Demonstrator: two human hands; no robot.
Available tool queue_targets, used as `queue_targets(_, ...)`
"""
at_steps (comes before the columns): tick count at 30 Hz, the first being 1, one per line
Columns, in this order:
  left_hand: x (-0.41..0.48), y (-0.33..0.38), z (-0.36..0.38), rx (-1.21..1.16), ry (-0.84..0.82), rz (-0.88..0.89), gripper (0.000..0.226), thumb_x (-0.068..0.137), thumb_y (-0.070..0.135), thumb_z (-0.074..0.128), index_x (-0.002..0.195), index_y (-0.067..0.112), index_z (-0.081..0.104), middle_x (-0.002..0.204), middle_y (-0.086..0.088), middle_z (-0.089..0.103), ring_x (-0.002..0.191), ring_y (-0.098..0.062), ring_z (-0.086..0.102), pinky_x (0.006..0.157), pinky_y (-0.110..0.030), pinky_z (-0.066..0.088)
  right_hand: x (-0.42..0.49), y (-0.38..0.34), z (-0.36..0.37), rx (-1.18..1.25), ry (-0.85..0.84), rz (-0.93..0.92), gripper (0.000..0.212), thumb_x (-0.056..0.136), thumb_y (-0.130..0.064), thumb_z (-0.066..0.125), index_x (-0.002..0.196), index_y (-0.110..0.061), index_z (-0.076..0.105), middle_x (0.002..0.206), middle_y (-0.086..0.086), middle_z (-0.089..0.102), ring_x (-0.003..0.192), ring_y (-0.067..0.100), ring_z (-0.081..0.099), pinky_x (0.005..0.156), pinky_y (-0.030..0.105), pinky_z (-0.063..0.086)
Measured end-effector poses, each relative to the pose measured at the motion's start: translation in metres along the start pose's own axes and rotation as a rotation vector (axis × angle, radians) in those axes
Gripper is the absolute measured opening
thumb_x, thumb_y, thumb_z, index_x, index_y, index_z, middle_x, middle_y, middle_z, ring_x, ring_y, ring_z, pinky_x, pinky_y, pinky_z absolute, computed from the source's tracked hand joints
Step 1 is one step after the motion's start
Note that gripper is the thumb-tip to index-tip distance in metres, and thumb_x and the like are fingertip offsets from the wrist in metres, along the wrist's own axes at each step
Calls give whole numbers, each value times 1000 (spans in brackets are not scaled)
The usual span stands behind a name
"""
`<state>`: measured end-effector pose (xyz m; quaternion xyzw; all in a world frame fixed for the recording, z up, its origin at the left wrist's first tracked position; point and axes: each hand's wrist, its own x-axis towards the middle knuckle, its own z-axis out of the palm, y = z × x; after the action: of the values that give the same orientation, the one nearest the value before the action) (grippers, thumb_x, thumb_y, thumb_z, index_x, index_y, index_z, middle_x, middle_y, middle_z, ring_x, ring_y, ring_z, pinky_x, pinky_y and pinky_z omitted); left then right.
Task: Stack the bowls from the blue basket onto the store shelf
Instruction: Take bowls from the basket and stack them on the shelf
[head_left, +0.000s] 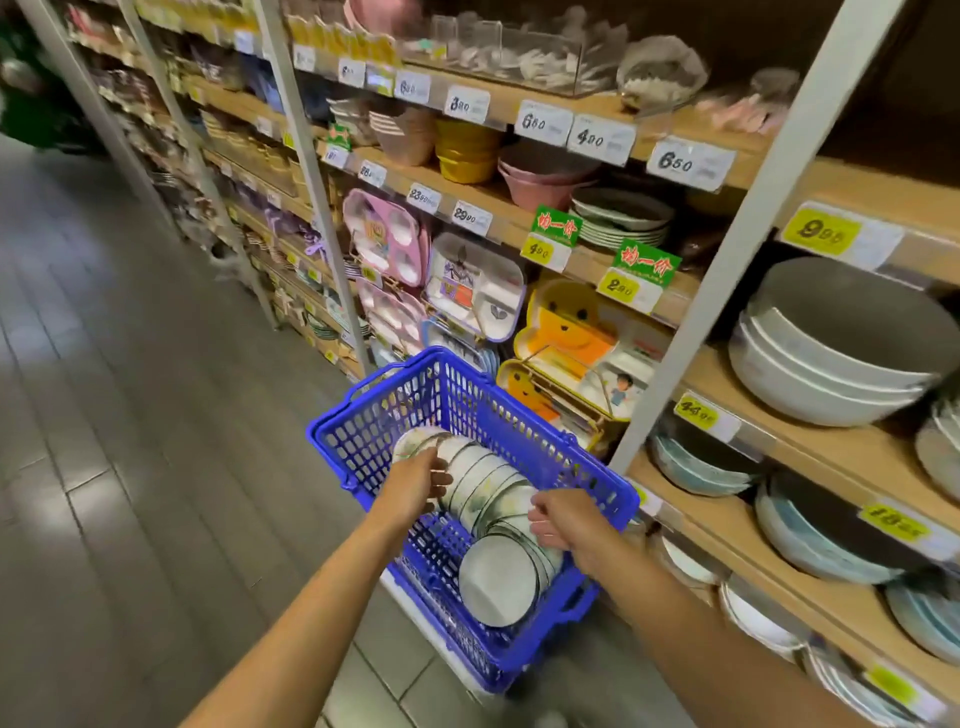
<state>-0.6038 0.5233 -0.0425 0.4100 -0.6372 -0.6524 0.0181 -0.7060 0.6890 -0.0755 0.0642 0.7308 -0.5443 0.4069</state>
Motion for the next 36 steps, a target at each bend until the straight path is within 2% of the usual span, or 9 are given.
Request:
queue_targets(7, 67, -27, 14, 284, -89, -134, 24, 101, 21, 36, 87, 13, 54, 84, -9, 58, 63, -15, 41, 55, -29, 29, 76, 51, 20, 83, 100, 319, 28, 90, -18, 51, 69, -21, 32, 68, -1, 33, 54, 13, 31, 42, 20, 32)
queue_targets(11, 100, -28, 11, 457, -152, -187, 24, 99, 22, 39, 82, 12, 55, 76, -7, 51, 65, -17, 40, 61, -30, 29, 117, 71, 33, 31, 147, 338, 9, 95, -17, 51, 102, -12, 54, 98, 2, 46, 86, 20, 48, 89, 30, 43)
queue_targets(14, 130, -25, 12, 554, -201, -214, 28, 98, 27, 41, 86, 8, 57, 78, -12, 53, 68, -18, 41, 67, -32, 29, 133, 78, 34, -83, 186, 326, 27, 99, -13, 43, 73, -20, 40, 83, 0, 42, 70, 13, 42, 69, 25, 40)
queue_targets(17, 155, -25, 21, 679, -301, -205, 21, 99, 18, 43, 86, 10, 57, 83, -8, 52, 79, -20, 47, 70, -25, 34, 137, 87, 35, -105, 259, 399, 13, 99, -14, 41, 96, -14, 54, 107, 13, 50, 89, 23, 47, 80, 28, 35)
queue_targets(21, 190, -32, 36, 861, -471, -150, 32, 96, 10, 46, 65, 12, 54, 65, -3, 53, 62, -16, 47, 54, -21, 35, 138, 98, 39, -108, 309, 473, 15, 99, -18, 40, 89, -13, 50, 71, 6, 40, 59, 16, 38, 53, 26, 32)
queue_targets(25, 214, -52, 55, 1010, -683, -114, 35, 102, 26, 43, 100, 2, 69, 99, -18, 69, 93, -25, 65, 82, -31, 48, 130, 107, 47, -31, 343, 477, 36, 100, -13, 42, 131, 0, 53, 131, 22, 55, 106, 24, 55, 71, 20, 43)
queue_targets(27, 220, -65, 62, 1190, -833, -69, 29, 100, 23, 44, 101, 4, 66, 102, -17, 63, 95, -25, 61, 87, -36, 46, 126, 108, 58, -13, 403, 518, 38, 100, -16, 40, 132, 0, 52, 136, 19, 53, 117, 27, 54, 88, 27, 42)
queue_targets(30, 223, -95, 59, 1211, -968, -135, 22, 96, 20, 49, 85, 5, 61, 82, -6, 57, 71, -13, 47, 68, -29, 37, 126, 111, 76, -100, 471, 546, 38, 100, -13, 38, 133, 0, 51, 136, 20, 51, 127, 33, 47, 102, 32, 38)
queue_targets(36, 231, -140, 69, 1166, -1023, -301, 25, 93, 10, 51, 109, -5, 64, 113, -18, 65, 97, -23, 60, 76, -32, 44, 133, 119, 97, -303, 552, 623, 46, 98, -16, 35, 139, 6, 38, 145, 21, 39, 130, 33, 38, 109, 36, 30)
